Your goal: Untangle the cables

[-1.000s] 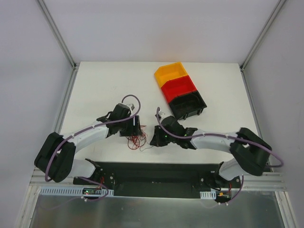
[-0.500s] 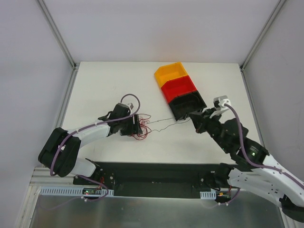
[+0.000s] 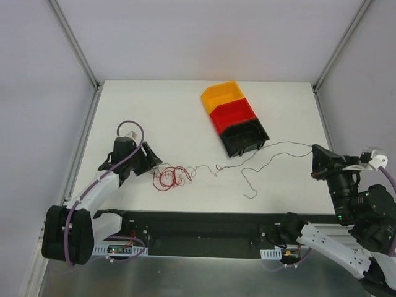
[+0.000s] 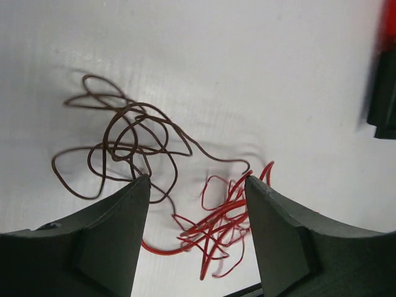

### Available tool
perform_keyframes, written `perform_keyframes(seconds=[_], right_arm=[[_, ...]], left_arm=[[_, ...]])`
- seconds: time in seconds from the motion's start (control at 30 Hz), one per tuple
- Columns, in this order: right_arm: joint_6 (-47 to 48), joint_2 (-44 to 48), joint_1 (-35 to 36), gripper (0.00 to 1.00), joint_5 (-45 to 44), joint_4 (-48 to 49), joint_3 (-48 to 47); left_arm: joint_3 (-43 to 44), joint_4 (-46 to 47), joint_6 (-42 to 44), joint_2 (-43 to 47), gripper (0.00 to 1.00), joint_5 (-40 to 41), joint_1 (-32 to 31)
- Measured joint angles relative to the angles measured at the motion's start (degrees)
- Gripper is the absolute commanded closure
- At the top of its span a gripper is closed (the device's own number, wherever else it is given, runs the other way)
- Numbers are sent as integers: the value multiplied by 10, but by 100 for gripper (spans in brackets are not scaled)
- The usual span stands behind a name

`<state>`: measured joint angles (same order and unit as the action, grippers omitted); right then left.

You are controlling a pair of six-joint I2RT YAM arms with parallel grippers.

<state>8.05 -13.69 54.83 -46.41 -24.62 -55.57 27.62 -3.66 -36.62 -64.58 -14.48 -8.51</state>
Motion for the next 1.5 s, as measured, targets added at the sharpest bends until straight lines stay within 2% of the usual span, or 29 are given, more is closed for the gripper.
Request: perform_keyframes(seconds=[0.13,0.3,0.33,0.4,0.47,0.53,0.6,0.7,0.77,0.83,1.07,1.23,1.3,1.43,1.5], right_arm=[[1,-5,0,100,-14,-13,5],[2,-45,0,100,-17,-34,7],[2,-47,0,100,-17,-37,7],[2,-48,0,100,-16,-38,7],[1,-49,0,100,-13,-40,7],[1,-49,0,100,-11,-40,7],[1,-51,0,100,-7,-40,8],[0,-56,0,99,-1,-42,8],[0,-59,0,100,4,-43,8],[0,-59,0,100,8,-44,8],[0,-54,0,100,14,-55,1],[-1,-40,0,100,19,-61,-9],[-1,-37,0,100,19,-61,-12],[-3,-34,0,100,20,-62,-14],[-3,-34,0,100,21,-66,-16]], left_arm=[[0,-6,-7,67,35,-11,1],[34,-55,4,104,24,-11,3],[43,-63,8,111,26,-14,3],[55,-72,17,126,40,-29,4],[66,-73,27,136,39,-66,3],[75,-69,34,136,34,-105,-6],[92,-70,40,125,28,-127,-41],[134,-66,47,92,21,-146,-132],[162,-49,47,59,20,-156,-188],[185,-27,55,17,13,-167,-230],[200,-11,123,-99,16,-101,-302],[224,-14,154,-184,25,-46,-303],[249,-12,163,-226,42,-28,-306],[300,-17,165,-293,98,24,-309],[309,-26,159,-306,100,71,-308]])
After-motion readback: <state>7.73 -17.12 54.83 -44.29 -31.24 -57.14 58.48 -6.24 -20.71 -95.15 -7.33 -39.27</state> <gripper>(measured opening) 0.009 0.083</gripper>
